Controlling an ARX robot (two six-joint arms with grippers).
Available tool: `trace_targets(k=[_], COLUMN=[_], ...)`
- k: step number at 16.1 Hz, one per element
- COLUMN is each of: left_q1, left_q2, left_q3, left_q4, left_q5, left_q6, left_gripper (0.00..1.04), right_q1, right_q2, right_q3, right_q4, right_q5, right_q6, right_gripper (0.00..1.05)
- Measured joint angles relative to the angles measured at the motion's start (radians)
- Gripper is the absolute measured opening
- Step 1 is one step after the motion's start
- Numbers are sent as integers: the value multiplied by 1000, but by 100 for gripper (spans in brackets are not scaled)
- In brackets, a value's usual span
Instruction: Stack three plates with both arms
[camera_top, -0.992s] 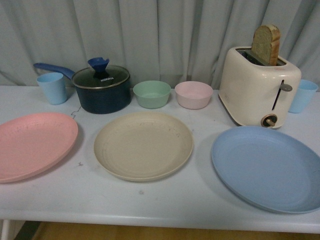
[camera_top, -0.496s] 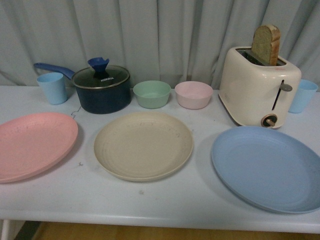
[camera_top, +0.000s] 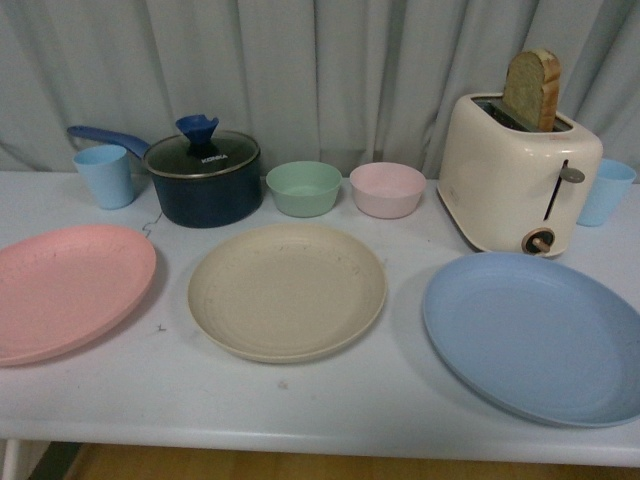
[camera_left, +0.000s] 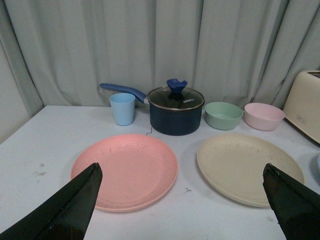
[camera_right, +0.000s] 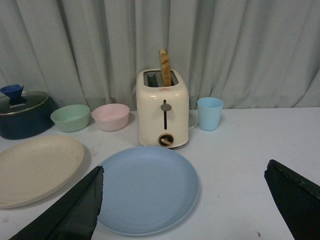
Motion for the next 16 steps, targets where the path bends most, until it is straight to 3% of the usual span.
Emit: trace_targets(k=[16], left_q1=[0], left_q2=[0], left_q3=[0], left_q4=[0], left_q5=[0], left_q6=[0], left_gripper=[98], right_q1=[0], right_q2=[0], right_q3=[0], right_q4=[0], right_q5=[0], right_q6=[0], right_gripper=[98])
